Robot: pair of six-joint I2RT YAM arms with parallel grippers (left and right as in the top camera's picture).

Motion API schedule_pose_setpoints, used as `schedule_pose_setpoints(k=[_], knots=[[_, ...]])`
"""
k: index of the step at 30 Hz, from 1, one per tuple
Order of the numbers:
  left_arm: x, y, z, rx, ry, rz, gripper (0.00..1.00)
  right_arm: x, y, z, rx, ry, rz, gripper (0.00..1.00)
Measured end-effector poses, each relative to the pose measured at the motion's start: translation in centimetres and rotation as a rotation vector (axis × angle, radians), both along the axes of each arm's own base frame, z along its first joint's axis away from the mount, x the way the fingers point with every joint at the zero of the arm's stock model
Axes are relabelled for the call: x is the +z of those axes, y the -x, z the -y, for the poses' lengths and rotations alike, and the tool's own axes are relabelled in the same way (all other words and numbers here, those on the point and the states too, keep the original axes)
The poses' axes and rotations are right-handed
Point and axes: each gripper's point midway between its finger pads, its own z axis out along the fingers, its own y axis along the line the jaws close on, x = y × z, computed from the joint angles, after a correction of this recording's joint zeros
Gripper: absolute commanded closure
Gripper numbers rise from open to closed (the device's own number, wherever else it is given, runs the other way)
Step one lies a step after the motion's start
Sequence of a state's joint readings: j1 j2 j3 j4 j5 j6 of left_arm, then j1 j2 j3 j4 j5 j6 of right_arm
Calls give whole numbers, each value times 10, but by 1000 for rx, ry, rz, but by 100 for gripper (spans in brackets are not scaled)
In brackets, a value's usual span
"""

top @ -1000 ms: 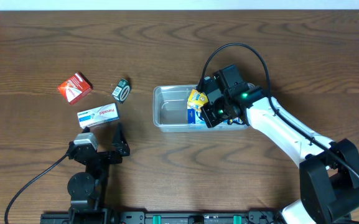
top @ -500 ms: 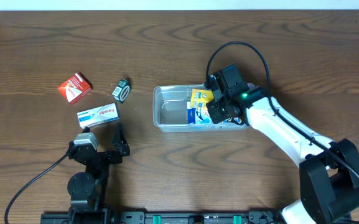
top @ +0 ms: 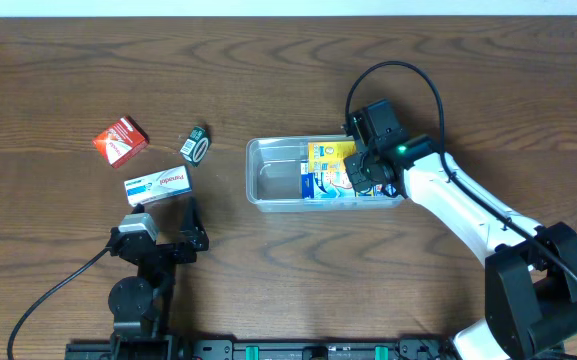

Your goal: Pack container

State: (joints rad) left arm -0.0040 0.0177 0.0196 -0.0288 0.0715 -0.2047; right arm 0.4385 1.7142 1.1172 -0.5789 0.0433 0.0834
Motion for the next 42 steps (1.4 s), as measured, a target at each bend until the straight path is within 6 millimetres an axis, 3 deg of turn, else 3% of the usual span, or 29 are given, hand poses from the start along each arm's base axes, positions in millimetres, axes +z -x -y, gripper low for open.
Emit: schedule_pose_setpoints(k=[8,14,21,31,42], knots=[[0,0,0,0,0,0,2,1,7,-19,63,-45,-13,99],[0,0,0,0,0,0,2,15,21,-61,182,-93,25,99],[0,0,0,0,0,0,2,42,16,-101,262,-168,138,99],[0,0,0,0,0,0,2,47,-1,-116,269,-210,213,99],[0,0,0,0,0,0,2,27,-10,-122,265,-209,205,99]])
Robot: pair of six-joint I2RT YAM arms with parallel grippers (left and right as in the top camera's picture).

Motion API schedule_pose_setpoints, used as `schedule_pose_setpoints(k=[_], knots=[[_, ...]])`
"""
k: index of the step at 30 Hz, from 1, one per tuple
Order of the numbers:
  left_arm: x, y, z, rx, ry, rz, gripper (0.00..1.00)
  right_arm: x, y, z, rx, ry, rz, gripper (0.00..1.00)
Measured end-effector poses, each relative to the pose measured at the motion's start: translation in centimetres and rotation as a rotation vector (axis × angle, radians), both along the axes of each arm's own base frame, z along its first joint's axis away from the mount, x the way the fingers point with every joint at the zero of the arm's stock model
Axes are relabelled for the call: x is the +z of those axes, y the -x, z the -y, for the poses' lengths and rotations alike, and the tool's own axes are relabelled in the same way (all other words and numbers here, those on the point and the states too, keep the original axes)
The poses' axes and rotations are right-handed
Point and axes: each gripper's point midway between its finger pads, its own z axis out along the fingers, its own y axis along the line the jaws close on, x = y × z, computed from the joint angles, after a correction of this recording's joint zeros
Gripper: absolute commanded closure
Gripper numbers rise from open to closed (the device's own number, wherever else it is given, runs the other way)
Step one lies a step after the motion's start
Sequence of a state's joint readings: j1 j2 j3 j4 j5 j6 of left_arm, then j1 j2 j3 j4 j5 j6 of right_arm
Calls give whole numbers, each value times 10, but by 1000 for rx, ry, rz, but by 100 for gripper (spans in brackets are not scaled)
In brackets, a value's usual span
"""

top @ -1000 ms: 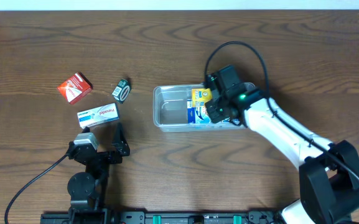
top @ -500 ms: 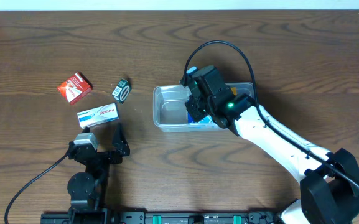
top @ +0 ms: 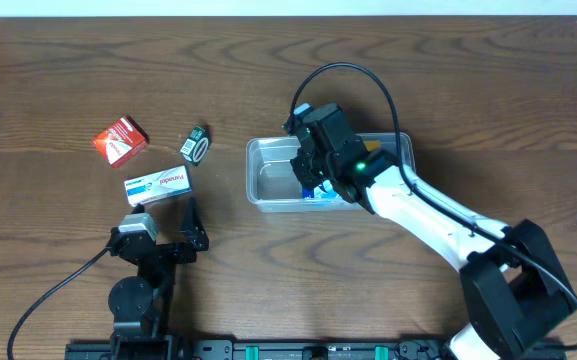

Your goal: Pack container

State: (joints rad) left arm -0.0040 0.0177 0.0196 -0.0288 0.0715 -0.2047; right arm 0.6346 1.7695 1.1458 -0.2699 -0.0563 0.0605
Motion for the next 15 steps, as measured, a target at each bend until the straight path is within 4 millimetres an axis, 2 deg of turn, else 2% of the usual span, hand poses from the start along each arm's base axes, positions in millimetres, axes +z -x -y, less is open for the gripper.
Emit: schedule_pose_setpoints(k=[15], knots=[[0,0,0,0,0,0,2,-5,-4,0,-6,5,6,99]])
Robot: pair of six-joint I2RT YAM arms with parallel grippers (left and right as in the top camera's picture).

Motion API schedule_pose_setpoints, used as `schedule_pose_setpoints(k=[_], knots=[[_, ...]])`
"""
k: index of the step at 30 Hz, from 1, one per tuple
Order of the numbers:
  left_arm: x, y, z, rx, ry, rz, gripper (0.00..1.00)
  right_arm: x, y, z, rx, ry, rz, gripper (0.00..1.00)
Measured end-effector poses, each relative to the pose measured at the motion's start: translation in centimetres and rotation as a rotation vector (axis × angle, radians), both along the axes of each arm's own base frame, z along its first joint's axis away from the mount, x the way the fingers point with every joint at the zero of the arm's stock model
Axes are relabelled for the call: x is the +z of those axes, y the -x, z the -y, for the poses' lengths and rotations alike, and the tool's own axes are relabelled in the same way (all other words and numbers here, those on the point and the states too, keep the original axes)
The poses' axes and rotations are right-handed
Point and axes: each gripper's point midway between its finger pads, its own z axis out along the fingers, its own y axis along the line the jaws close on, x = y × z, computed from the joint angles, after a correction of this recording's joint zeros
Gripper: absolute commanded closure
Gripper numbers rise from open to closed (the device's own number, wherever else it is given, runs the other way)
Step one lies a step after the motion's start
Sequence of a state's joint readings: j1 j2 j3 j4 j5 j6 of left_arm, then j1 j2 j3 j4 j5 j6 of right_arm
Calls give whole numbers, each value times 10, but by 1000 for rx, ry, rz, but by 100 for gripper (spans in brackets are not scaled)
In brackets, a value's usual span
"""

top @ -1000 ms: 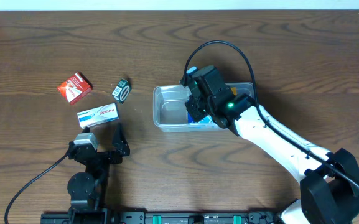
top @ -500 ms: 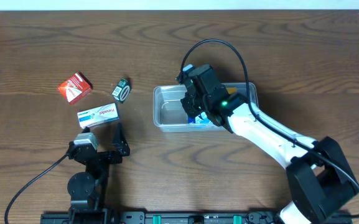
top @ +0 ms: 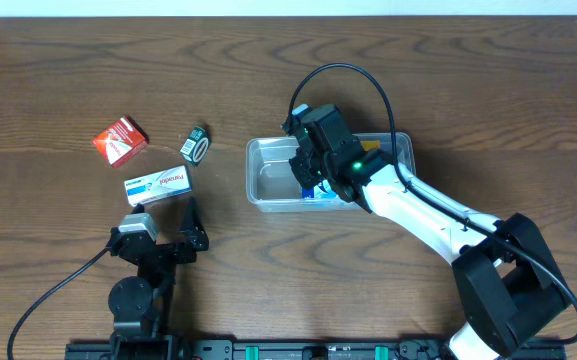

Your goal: Pack container

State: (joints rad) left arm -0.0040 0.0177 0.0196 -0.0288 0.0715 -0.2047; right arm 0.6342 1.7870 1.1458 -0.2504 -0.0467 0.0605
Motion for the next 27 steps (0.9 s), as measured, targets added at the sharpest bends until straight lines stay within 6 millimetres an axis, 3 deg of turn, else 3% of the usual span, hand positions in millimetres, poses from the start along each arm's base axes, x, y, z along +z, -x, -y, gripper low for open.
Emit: schedule_pose_setpoints(k=[27], knots=[[0,0,0,0,0,0,2,-13,-4,38,-88,100,-44,99]])
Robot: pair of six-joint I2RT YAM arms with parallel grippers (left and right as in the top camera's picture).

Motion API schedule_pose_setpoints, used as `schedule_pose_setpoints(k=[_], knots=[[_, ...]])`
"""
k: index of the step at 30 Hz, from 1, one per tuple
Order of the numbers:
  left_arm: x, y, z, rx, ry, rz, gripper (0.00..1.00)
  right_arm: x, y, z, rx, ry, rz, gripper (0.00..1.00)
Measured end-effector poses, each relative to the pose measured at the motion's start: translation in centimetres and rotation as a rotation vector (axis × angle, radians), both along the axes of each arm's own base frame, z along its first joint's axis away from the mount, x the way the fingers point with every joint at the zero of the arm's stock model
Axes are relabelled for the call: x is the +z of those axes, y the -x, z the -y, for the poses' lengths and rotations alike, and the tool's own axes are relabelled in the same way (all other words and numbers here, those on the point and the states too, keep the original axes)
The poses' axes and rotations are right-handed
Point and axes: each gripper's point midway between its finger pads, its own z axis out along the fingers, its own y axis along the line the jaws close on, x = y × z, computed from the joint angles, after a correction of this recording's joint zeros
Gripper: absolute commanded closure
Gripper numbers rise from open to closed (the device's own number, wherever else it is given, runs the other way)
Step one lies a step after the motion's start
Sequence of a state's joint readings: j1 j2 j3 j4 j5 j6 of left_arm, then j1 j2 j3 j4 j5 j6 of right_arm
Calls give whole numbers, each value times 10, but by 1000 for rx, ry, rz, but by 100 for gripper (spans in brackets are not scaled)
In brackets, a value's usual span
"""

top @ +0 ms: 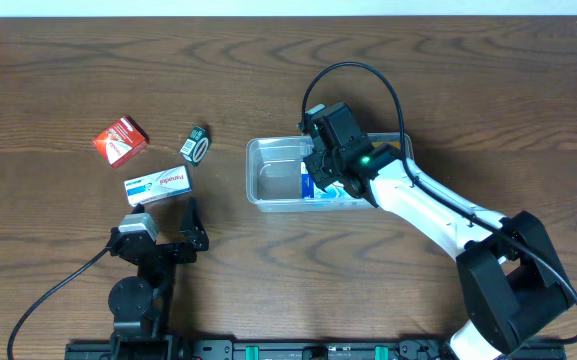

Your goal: Pack container

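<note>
A metal container (pixel 252 172) sits at mid-table. Inside it lies a blue and yellow packet (pixel 311 187), mostly covered by my right arm. My right gripper (pixel 324 172) hangs over the container's middle, pointing down into it; the wrist hides its fingers, so I cannot say how they stand. On the left lie a red box (pixel 120 140), a small green and black item (pixel 196 146) and a white Panadol box (pixel 158 185). My left gripper (pixel 193 222) rests near the front, just right of the white box, with its fingers together and nothing in them.
The right arm's black cable (pixel 368 80) loops over the table behind the container. The left arm's base (pixel 133 295) stands at the front edge.
My right wrist has shifted slightly to the right over the container, and a little more of the blue packet shows at its left. The left arm and the boxes have not moved.
My right gripper was first over the container's right end, with the yellow and blue packet showing to its left. It was then over the container's left-middle, covering most of the packet, and stayed there. Now it stands slightly further right. The left arm never moved.
</note>
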State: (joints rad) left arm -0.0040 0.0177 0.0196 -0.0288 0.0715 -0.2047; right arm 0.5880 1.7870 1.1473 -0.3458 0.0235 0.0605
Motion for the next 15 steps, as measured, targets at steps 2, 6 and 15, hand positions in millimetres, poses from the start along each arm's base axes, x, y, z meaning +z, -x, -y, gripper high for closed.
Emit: schedule_pose_setpoints(k=[2,6,15], knots=[[0,0,0,0,0,0,2,0,0,0,0,1,-1,99],[0,0,0,0,0,0,2,-1,1,1,-2,6,-4,99],[0,0,0,0,0,0,2,0,3,0,-2,0,-19,75]])
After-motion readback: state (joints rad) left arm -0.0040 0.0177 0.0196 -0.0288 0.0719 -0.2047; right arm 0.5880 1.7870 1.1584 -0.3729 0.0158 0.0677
